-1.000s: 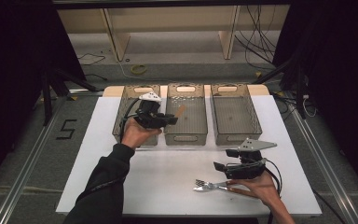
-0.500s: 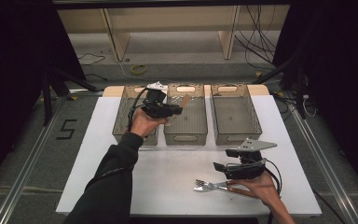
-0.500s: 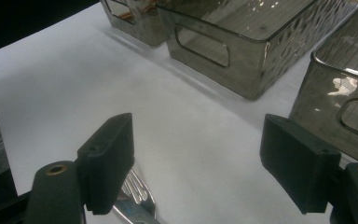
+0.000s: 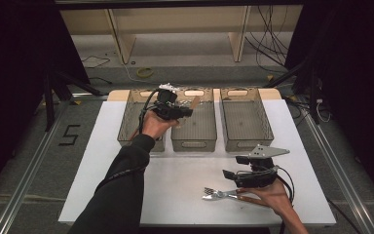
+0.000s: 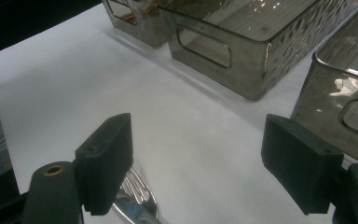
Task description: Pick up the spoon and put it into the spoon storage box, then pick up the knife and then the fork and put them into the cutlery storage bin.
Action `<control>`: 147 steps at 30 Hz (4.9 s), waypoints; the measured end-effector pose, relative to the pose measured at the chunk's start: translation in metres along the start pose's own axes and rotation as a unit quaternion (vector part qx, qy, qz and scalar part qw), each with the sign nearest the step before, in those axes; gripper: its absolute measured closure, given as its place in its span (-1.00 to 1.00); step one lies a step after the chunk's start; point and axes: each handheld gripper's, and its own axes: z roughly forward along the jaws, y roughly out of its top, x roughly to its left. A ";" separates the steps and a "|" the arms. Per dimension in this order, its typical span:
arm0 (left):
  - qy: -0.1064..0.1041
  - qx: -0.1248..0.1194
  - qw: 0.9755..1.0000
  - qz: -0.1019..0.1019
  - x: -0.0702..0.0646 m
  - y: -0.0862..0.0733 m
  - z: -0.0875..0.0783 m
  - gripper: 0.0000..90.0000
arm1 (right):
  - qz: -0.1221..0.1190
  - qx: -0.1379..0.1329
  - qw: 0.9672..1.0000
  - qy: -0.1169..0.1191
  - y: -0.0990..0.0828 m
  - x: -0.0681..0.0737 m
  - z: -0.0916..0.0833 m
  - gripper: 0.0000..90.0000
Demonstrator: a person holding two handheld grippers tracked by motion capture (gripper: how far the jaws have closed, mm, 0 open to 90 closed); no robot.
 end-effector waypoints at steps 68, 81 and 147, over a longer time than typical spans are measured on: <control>-0.027 -0.037 0.999 -0.001 -0.014 -0.058 -0.053 -0.48 | -0.045 0.047 0.998 0.016 0.019 -0.006 -0.006 -0.44; -0.034 -0.064 0.997 0.004 -0.020 -0.103 -0.081 -0.52 | -0.081 0.102 0.991 0.029 0.030 -0.007 -0.001 -0.44; -0.006 -0.089 0.995 0.035 -0.038 -0.188 -0.105 -0.58 | -0.215 0.299 0.930 0.001 0.010 -0.007 0.008 -0.24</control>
